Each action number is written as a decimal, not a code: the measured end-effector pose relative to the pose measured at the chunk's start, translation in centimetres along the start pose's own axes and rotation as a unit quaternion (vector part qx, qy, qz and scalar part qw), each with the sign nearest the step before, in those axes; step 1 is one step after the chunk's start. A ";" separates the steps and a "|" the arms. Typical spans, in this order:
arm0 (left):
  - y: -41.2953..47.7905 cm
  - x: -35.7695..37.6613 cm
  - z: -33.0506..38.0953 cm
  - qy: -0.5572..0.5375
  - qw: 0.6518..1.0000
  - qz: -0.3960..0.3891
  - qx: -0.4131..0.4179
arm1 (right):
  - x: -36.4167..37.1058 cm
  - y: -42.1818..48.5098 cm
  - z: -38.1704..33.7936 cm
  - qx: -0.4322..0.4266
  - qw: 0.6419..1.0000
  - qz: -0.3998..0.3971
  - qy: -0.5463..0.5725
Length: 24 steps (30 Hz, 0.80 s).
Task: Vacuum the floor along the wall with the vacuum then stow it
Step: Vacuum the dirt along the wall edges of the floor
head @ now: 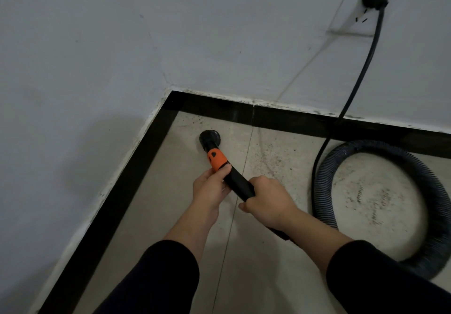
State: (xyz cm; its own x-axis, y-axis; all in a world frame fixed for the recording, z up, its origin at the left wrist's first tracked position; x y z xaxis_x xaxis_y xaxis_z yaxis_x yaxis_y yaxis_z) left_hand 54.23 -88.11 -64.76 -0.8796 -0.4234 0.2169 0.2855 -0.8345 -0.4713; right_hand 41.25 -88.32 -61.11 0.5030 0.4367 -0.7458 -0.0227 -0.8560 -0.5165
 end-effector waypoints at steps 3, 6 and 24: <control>-0.4 0.8 -0.3 0.004 1.000 -0.012 -0.003 | -0.4 -0.2 0.9 0.008 1.000 0.002 0.006; -0.7 1.7 -0.5 0.010 1.000 -0.021 -0.008 | -0.8 -0.5 1.7 0.016 1.000 0.008 0.010; -3.1 3.7 -1.5 0.069 0.991 -0.102 -0.046 | -2.5 -3.6 4.7 0.036 0.999 -0.004 -0.003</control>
State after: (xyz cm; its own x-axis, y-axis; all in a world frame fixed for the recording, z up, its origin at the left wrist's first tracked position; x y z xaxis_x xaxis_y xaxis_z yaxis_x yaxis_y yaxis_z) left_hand 49.47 -86.53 -63.77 -0.9607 -0.1915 0.2007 0.0653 -0.8593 -0.5072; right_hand 36.00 -85.03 -59.42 0.4981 0.4458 -0.7438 -0.0804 -0.8303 -0.5514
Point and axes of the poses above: each hand's wrist, its own y-axis towards the middle knuckle, its own x-axis out of the palm, z = x × y, the point moved 9 cm from there along y, towards the middle knuckle, and after that the axes turned 12 degrees about x, right-handed, at the moved point
